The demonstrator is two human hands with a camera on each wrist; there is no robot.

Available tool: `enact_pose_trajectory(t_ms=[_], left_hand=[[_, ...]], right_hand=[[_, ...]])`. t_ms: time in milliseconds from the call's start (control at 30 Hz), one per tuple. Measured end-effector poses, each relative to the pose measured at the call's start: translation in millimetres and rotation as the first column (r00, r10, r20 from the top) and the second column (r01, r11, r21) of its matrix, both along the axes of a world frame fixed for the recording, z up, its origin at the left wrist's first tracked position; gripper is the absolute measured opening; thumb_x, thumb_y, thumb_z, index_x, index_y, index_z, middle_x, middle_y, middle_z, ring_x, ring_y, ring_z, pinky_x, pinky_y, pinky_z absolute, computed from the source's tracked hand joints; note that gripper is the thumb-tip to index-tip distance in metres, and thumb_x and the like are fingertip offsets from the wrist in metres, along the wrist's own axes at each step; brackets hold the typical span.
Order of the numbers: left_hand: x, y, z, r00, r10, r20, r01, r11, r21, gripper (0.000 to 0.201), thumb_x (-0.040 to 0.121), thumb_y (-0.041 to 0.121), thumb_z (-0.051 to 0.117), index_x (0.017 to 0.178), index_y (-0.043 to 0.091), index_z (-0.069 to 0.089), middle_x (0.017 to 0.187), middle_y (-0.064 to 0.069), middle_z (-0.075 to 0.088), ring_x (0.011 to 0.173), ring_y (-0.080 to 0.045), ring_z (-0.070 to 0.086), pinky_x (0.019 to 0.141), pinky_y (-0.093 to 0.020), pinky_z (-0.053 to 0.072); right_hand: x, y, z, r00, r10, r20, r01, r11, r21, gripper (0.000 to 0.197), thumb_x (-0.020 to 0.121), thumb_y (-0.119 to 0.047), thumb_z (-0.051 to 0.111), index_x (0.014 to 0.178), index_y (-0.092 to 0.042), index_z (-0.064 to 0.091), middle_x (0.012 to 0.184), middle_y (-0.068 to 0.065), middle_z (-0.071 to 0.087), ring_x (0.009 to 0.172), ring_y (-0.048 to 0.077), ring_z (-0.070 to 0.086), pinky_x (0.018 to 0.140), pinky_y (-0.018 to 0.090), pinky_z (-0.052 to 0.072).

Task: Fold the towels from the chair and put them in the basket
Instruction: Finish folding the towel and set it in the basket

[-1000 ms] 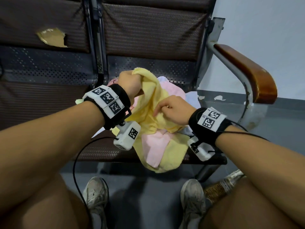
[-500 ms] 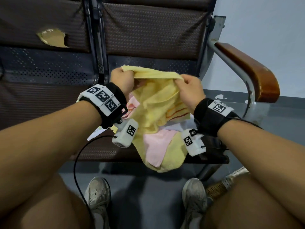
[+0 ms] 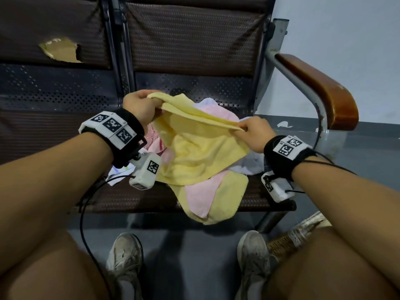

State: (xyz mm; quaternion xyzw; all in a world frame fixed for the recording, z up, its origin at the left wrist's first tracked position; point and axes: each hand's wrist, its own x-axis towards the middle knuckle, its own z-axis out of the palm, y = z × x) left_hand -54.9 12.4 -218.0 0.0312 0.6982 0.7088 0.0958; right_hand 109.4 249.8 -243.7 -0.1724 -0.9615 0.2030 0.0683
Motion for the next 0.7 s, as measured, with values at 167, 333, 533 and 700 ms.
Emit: enact_pose_trajectory(t_ms=[167, 333, 533, 700], left_hand=[[-9.4, -10.8, -4.5, 0.990, 0.096, 0.102, -0.093, 0.995, -0.031, 0.016, 0.095, 0.001, 0.054, 0.092, 0.007, 0.068, 0.074, -0.011, 0.068, 0.045, -0.014, 0.066, 0.049, -0.021, 0.055], [-7.3, -13.3, -6.4, 0.995, 0.027, 0.101, -0.016, 0.994, -0.107, 0.041, 0.096, 0.004, 0.029, 0.104, 0.013, 0.068, 0.052, -0.004, 0.068, 0.043, -0.016, 0.066, 0.040, -0.022, 0.051], [-9.2, -20.7, -4.4, 0.992, -0.082, 0.092, 0.101, 0.968, -0.228, 0.035, 0.096, -0.002, 0.040, 0.109, 0.014, 0.068, 0.089, -0.009, 0.071, 0.062, -0.016, 0.071, 0.046, -0.021, 0.054], [-14.9, -32.8, 0.9, 0.982, -0.160, -0.102, 0.074, 0.818, -0.570, 0.029, 0.093, 0.029, 0.055, 0.094, 0.006, 0.074, 0.077, -0.008, 0.067, 0.067, -0.024, 0.065, 0.057, -0.031, 0.056]], right_hand=[[3.0, 8.7, 2.2, 0.995, 0.006, -0.099, -0.019, 0.992, -0.127, 0.012, 0.090, -0.038, 0.068, 0.087, -0.031, 0.076, 0.064, -0.013, 0.061, 0.058, 0.007, 0.057, 0.055, 0.021, 0.044], [1.9, 3.4, -2.9, 0.976, 0.156, 0.153, -0.159, 0.987, 0.012, 0.021, 0.097, -0.024, 0.054, 0.091, -0.016, 0.073, 0.073, 0.001, 0.065, 0.073, 0.023, 0.059, 0.064, 0.030, 0.046], [4.9, 9.3, 17.2, 0.944, -0.003, -0.329, -0.043, 0.990, -0.132, 0.044, 0.089, 0.001, 0.038, 0.122, -0.027, 0.046, 0.080, -0.018, 0.052, 0.066, 0.006, 0.052, 0.061, 0.022, 0.040], [4.4, 6.7, 32.2, 0.986, -0.052, -0.160, 0.045, 0.998, -0.047, 0.047, 0.082, 0.006, 0.042, 0.111, -0.022, 0.066, 0.100, 0.006, 0.070, 0.098, 0.028, 0.063, 0.084, 0.031, 0.048]])
